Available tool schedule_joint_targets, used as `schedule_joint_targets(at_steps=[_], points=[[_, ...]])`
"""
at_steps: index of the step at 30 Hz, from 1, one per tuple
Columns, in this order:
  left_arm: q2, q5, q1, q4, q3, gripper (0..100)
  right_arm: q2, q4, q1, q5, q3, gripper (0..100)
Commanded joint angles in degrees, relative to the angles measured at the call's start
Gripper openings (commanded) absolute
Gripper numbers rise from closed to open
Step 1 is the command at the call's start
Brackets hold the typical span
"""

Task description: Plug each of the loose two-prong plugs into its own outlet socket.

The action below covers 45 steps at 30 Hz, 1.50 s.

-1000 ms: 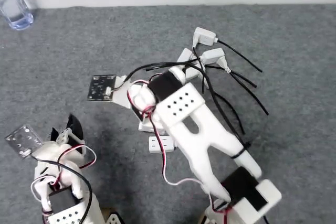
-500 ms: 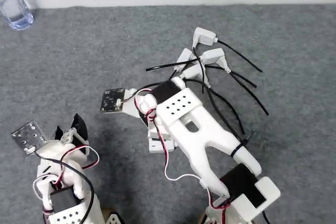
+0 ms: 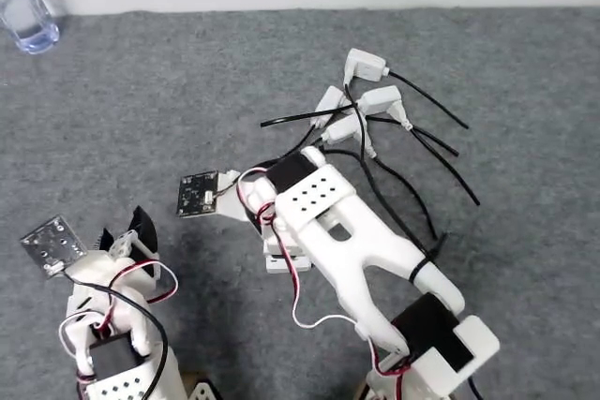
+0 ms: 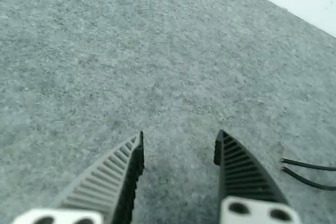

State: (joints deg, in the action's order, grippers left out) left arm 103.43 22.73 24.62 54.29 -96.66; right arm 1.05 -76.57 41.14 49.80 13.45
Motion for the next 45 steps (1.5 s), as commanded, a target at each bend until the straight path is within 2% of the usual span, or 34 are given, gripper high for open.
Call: schedule_joint_targets(at_steps=[1, 26, 34, 45], points=[[0.5, -0.4, -0.5, 0.2, 0.2, 21, -0.2, 1.3, 2.2, -1.1, -0.2, 0.8], [0.5, -0.4, -0.3, 0.3, 0.2, 21, -0.2, 5.8, 2.5, -0.6, 5.0, 0.8], [0.5, -0.4, -0.3, 0.3, 0.2, 21, -0.2, 4.7, -1.5, 1.9, 5.2, 0.8], [0.5, -0.4, -0.3, 0.3, 0.2, 21, 3.6, 7.7, 1.3, -0.4, 5.1, 0.8]])
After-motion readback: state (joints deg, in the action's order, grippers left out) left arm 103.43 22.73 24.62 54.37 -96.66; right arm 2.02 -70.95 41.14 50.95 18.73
